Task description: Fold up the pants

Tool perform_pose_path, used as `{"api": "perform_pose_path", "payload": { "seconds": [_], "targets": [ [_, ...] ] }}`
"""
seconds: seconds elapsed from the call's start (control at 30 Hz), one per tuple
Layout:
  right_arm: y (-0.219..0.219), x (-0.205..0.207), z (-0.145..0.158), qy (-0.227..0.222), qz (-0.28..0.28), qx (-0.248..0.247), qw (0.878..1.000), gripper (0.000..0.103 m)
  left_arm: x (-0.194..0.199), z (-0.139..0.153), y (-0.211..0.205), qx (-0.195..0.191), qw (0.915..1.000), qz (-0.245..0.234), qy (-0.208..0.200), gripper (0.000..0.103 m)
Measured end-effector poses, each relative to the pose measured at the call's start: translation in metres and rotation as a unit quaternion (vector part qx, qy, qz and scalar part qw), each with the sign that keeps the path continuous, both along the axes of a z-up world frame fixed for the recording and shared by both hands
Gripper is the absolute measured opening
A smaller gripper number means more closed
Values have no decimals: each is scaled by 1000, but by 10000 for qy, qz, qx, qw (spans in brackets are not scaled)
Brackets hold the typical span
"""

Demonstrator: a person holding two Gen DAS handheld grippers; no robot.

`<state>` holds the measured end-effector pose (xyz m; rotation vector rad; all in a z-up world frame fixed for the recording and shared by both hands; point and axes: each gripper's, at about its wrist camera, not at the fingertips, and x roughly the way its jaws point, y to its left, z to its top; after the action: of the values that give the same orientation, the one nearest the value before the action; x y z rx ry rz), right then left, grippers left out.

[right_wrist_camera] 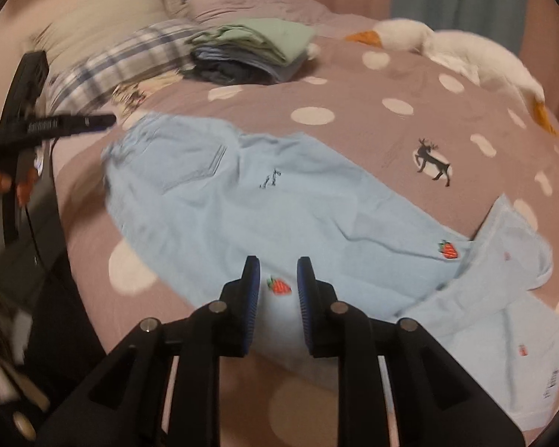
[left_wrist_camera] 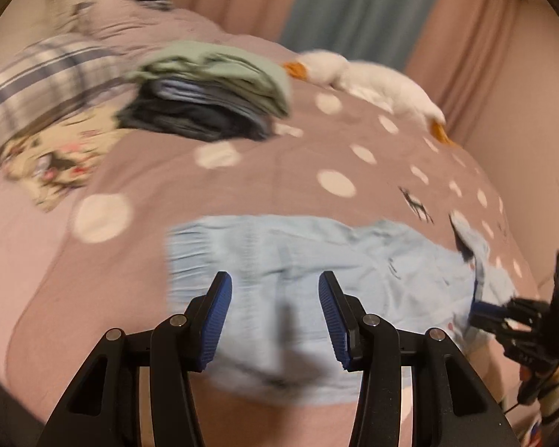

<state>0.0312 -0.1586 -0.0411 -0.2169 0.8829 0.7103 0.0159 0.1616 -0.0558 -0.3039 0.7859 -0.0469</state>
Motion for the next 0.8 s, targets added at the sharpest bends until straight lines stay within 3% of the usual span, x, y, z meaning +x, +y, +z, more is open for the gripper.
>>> {"api": "perform_pose_path", "payload": {
  "seconds": [0.13, 0.17, 0.27, 0.43, 0.57, 0.7, 0.8],
  "targets": [
    [9, -1, -38, 769, -110, -369, 9963, 24, 13, -37, -25, 158, 9958, -372, 816, 47],
    [6, -8, -44, 707, -182, -327, 9968, 24, 9, -50, -29, 270, 9938, -456, 973, 47],
    [-1, -21, -45, 618, -508, 7, 9968, 24, -11, -52, -32, 420, 9943, -616, 761, 47],
    [-1, -31, -48, 498, -1053, 270, 9928, 24, -23, -48, -15, -154, 9954, -489, 807, 47],
    [2, -39, -46, 169, -1270, 210, 9915, 24, -17, -37, -25, 158, 9949, -385, 922, 47],
    [-8, -39, -44, 251, -1419, 518, 9882, 26, -27, -13, -41, 109, 9980, -456, 429, 47],
    [-10, -35, -39, 586, -1314, 748, 9868, 44, -25, -1, -58, -39, 9978, -641, 154, 47]
  ]
}}
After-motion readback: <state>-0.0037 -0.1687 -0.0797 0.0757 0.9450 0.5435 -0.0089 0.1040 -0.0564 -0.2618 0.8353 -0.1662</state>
